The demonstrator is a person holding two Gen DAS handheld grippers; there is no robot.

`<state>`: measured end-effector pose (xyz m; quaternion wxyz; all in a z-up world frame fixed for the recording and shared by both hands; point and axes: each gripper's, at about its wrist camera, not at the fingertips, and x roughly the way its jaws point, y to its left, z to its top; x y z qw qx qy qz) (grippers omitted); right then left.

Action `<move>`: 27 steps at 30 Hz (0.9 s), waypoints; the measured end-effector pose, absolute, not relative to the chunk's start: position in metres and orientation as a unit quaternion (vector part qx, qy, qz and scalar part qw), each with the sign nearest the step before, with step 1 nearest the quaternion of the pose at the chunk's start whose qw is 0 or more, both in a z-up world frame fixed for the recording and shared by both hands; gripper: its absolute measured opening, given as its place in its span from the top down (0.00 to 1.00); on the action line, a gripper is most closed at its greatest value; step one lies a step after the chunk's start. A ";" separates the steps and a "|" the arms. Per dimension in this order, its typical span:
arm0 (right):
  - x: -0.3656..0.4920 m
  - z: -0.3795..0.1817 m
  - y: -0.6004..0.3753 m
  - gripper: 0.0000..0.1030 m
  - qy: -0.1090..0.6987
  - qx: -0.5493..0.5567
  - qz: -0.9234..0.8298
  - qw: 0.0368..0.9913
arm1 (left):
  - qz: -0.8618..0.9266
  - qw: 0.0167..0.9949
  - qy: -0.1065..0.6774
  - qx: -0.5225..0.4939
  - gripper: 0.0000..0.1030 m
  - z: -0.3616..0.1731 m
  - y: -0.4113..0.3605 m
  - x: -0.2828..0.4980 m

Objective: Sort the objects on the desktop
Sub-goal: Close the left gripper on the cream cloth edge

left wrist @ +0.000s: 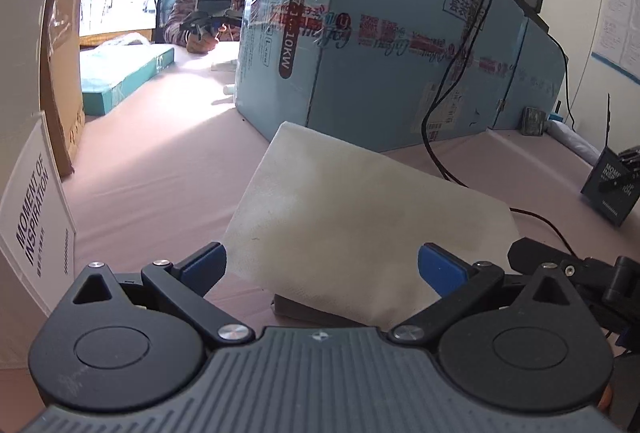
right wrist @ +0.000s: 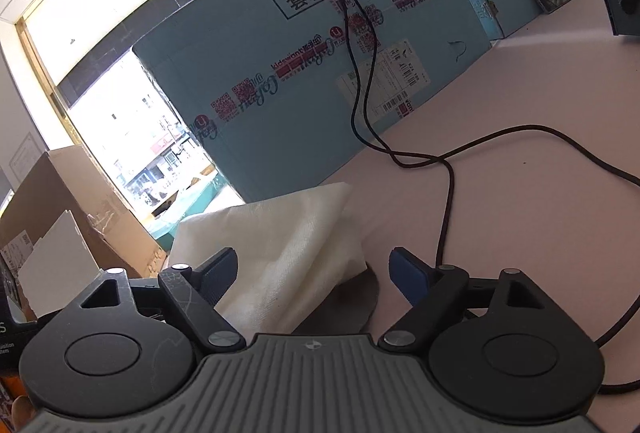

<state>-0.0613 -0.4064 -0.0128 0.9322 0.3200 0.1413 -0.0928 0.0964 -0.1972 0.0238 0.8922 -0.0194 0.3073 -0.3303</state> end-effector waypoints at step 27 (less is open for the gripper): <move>-0.065 -0.008 -0.398 0.69 0.131 0.283 -0.126 0.942 | -0.283 0.920 0.270 0.019 0.88 0.026 -0.198 0.084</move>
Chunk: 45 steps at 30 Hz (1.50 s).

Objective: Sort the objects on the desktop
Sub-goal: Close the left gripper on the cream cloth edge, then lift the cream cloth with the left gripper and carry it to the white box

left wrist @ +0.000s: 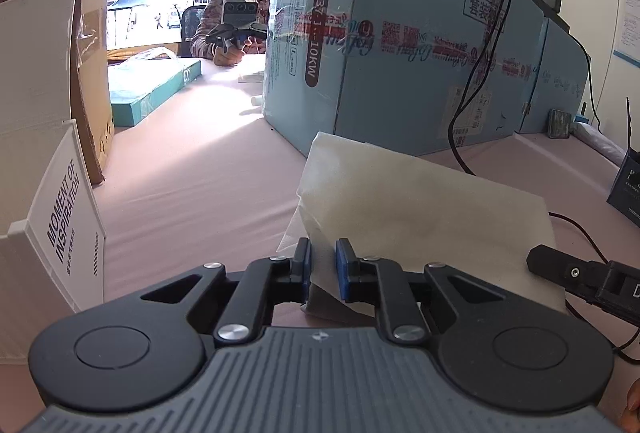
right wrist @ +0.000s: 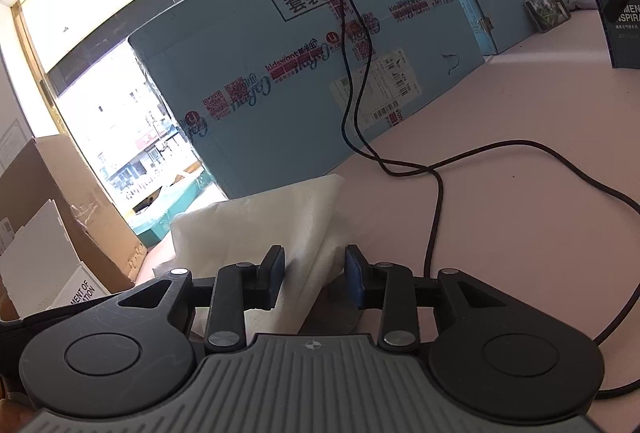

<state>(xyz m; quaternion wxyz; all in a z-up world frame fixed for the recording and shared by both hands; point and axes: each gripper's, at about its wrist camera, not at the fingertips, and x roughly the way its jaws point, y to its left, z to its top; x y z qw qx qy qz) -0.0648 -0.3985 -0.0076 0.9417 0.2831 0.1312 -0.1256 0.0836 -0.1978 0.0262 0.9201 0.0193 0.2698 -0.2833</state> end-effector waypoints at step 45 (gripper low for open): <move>-0.078 0.067 -0.267 0.92 0.025 0.163 0.042 0.985 | -0.168 0.975 0.142 -0.003 0.93 0.081 -0.060 0.007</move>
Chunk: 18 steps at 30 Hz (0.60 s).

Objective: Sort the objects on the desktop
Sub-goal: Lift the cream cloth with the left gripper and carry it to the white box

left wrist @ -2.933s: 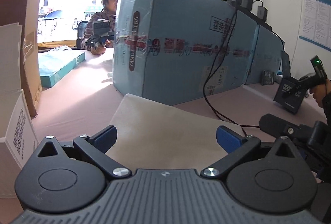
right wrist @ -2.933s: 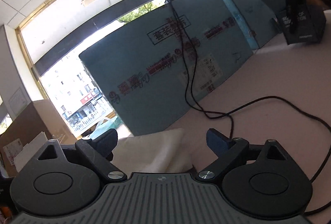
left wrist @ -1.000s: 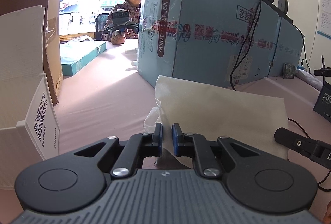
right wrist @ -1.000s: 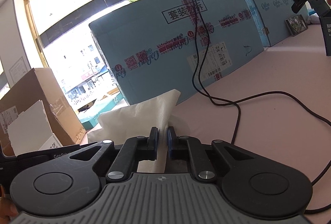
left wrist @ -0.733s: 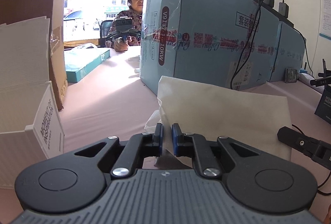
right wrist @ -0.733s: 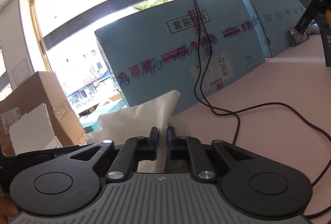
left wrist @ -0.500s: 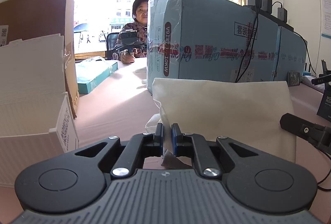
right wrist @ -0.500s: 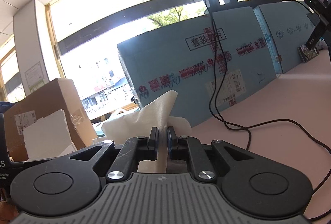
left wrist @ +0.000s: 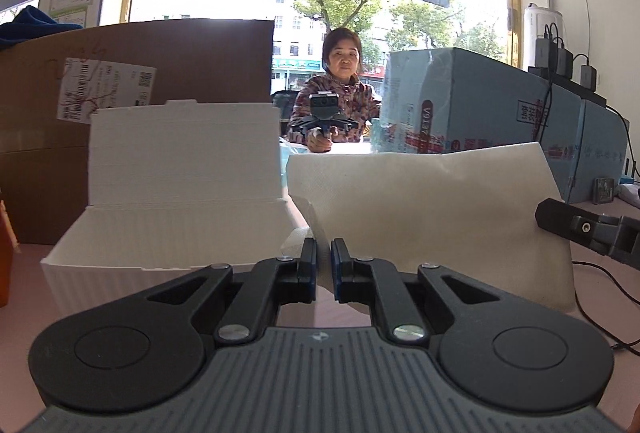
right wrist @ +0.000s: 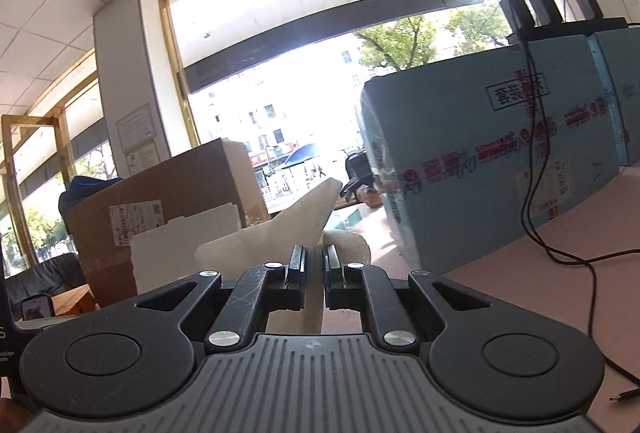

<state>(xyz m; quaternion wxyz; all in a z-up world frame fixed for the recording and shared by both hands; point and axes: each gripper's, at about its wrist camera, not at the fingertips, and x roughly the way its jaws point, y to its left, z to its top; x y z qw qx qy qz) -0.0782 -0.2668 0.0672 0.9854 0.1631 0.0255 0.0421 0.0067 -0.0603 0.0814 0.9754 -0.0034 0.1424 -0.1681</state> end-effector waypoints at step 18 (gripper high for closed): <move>-0.042 0.075 -0.150 0.92 0.041 0.121 0.154 0.980 | -0.067 0.986 0.148 -0.042 0.93 0.074 0.062 0.002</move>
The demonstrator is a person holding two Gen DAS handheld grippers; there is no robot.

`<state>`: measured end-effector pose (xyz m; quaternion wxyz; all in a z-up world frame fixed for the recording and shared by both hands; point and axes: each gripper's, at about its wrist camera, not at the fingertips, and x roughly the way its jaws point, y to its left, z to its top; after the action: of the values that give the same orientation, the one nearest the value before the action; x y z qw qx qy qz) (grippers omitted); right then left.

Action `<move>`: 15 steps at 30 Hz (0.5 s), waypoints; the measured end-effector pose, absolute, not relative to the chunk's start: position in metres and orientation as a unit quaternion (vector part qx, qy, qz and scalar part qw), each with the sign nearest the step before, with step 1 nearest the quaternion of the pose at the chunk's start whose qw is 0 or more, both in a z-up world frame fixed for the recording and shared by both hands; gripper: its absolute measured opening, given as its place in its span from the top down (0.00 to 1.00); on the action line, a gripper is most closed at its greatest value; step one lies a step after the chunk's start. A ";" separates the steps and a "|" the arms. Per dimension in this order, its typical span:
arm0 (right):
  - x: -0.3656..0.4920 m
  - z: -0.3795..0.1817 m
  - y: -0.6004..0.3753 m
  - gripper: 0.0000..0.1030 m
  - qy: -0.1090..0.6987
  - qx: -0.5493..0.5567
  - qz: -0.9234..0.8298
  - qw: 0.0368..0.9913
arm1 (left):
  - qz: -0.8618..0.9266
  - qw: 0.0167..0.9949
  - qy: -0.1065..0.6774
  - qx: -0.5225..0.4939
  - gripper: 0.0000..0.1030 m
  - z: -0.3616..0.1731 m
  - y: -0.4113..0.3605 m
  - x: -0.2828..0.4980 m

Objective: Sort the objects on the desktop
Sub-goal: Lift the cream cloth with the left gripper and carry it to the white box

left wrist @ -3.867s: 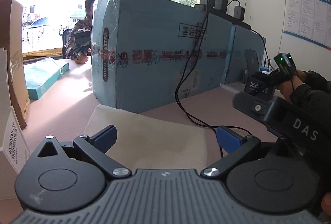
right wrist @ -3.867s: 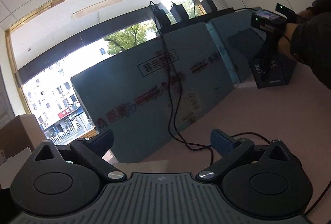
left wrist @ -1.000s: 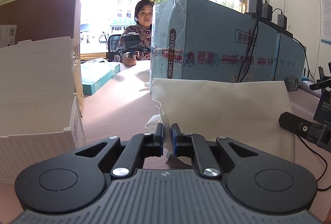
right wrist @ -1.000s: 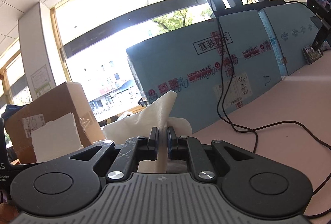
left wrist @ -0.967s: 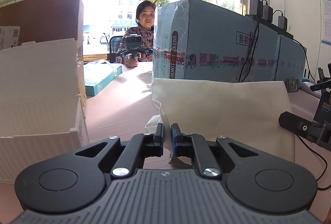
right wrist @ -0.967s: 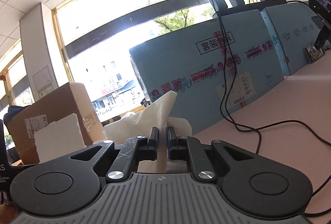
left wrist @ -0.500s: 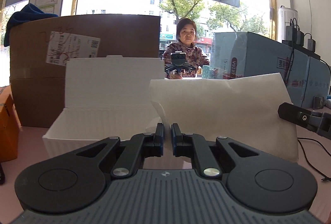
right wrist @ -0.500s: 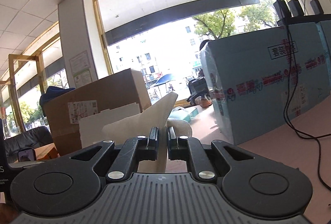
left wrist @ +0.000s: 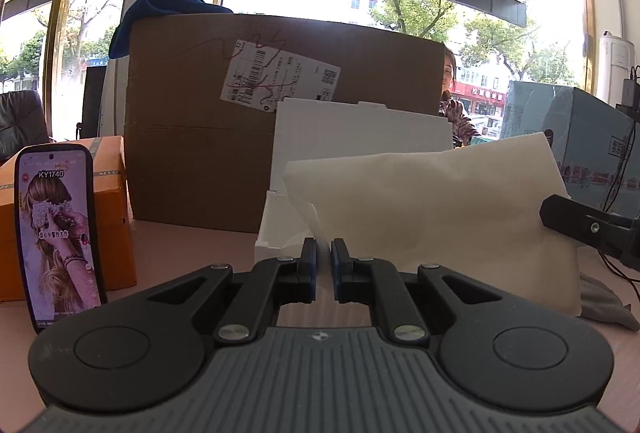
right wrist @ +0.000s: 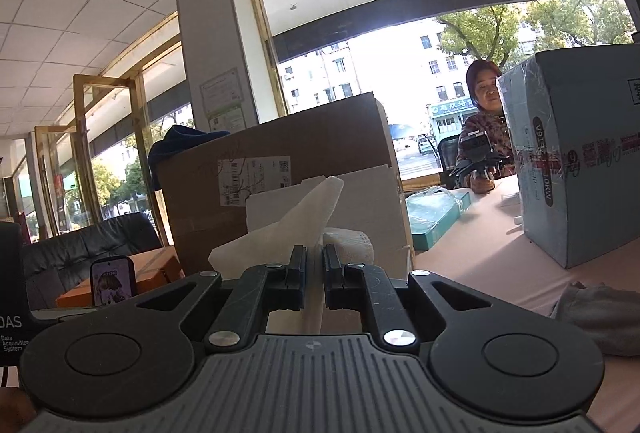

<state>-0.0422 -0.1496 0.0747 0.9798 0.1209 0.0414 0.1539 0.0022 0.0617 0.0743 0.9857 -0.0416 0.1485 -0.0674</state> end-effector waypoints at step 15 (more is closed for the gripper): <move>-0.001 0.087 -0.150 0.92 0.039 0.110 0.154 0.981 | -0.070 0.989 0.131 -0.026 0.93 0.096 0.052 0.037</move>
<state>-0.0007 -0.1504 0.0874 0.9813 0.1097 0.0385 0.1537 0.0371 0.0517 0.0961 0.9886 -0.0255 0.1310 -0.0702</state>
